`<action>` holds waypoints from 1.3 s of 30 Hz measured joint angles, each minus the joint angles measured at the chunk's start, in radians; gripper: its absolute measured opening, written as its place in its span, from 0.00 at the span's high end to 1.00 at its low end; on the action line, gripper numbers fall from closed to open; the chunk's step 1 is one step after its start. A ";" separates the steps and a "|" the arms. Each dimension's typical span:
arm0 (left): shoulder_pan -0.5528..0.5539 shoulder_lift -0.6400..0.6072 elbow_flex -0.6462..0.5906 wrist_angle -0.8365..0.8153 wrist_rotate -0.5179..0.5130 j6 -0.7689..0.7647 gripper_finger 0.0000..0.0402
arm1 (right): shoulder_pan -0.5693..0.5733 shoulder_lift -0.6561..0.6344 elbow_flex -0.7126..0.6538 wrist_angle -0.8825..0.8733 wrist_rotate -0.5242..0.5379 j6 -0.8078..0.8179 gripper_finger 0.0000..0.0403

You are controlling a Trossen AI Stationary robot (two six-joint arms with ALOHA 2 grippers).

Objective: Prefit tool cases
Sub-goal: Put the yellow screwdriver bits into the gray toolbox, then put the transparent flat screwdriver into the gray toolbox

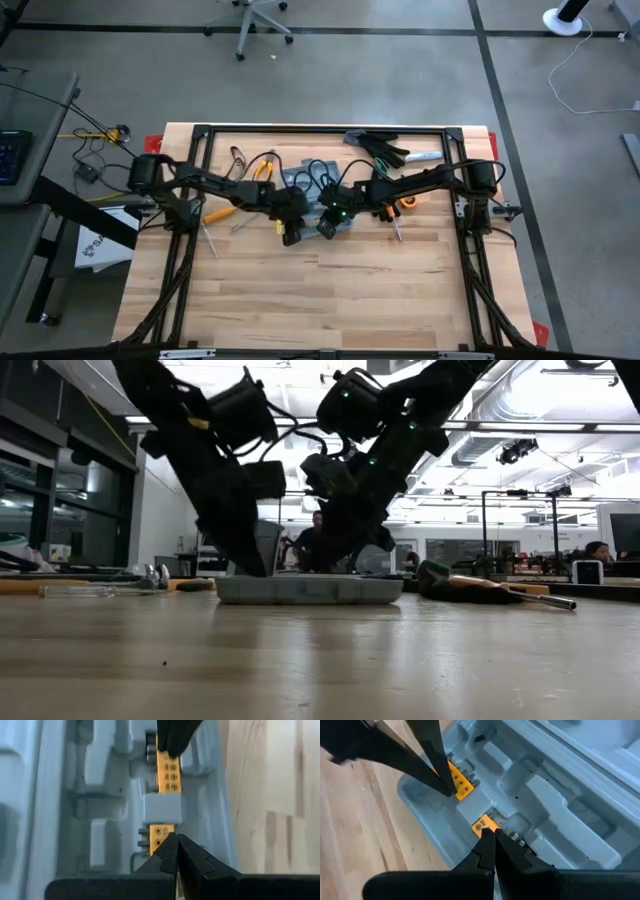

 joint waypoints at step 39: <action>0.048 -0.354 -0.002 -0.490 -0.216 0.071 1.00 | 0.024 -0.221 -0.167 0.080 0.125 0.096 1.00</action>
